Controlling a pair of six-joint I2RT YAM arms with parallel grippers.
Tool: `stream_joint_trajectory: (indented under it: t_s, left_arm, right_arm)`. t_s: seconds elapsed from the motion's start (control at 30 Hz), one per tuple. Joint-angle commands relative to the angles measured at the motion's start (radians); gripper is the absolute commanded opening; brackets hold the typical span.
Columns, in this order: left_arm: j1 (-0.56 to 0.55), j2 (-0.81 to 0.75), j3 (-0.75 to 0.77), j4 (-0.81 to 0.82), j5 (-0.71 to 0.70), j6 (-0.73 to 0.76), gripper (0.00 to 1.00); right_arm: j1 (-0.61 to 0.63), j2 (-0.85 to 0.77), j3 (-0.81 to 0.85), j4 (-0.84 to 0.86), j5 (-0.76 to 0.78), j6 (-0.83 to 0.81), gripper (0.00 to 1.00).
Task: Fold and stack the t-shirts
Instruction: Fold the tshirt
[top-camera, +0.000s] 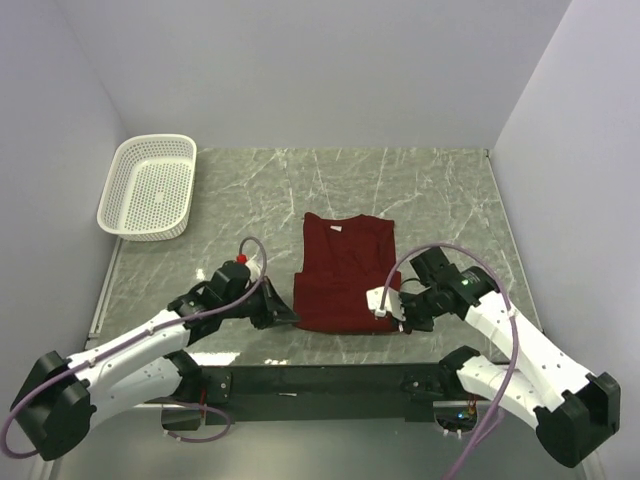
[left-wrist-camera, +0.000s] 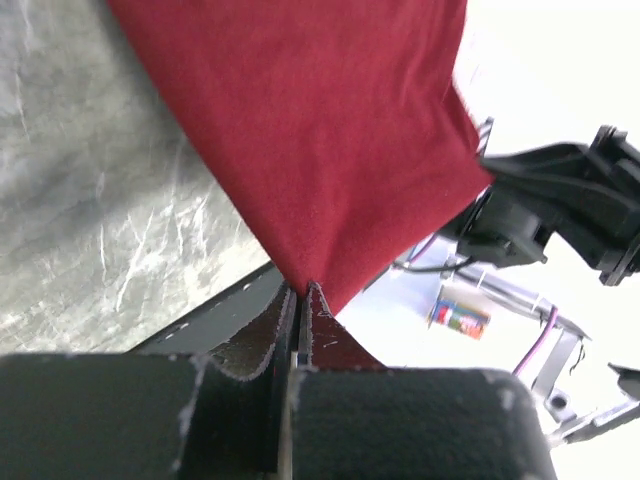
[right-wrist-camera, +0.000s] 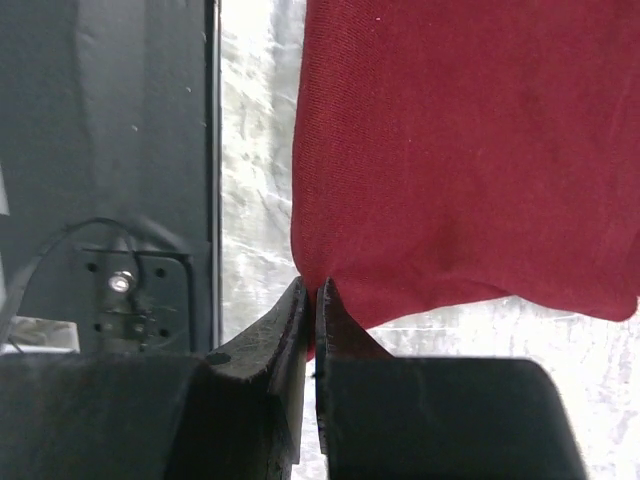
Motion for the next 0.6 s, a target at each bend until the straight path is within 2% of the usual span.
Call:
stream_joint_trajectory:
  t_s: [0.0, 0.17, 0.37, 0.57]
  left_arm:
    - [0.006, 0.000, 0.082, -0.052, -0.074, -0.013, 0.00]
    - [0.102, 0.207, 0.241, 0.002, -0.041, 0.076, 0.00]
    - [0.233, 0.432, 0.409, 0.062, 0.027, 0.150, 0.00]
    - [0.317, 0.647, 0.623, 0.080, 0.073, 0.196, 0.00]
  right_arm:
    - [0.003, 0.019, 0.067, 0.022, -0.025, 0.085, 0.00]
    - [-0.035, 0.183, 0.205, 0.109, 0.057, 0.147, 0.00]
    - [-0.170, 0.349, 0.413, 0.165, 0.072, 0.168, 0.00]
    - [-0.248, 0.640, 0.650, 0.208, 0.107, 0.237, 0.00]
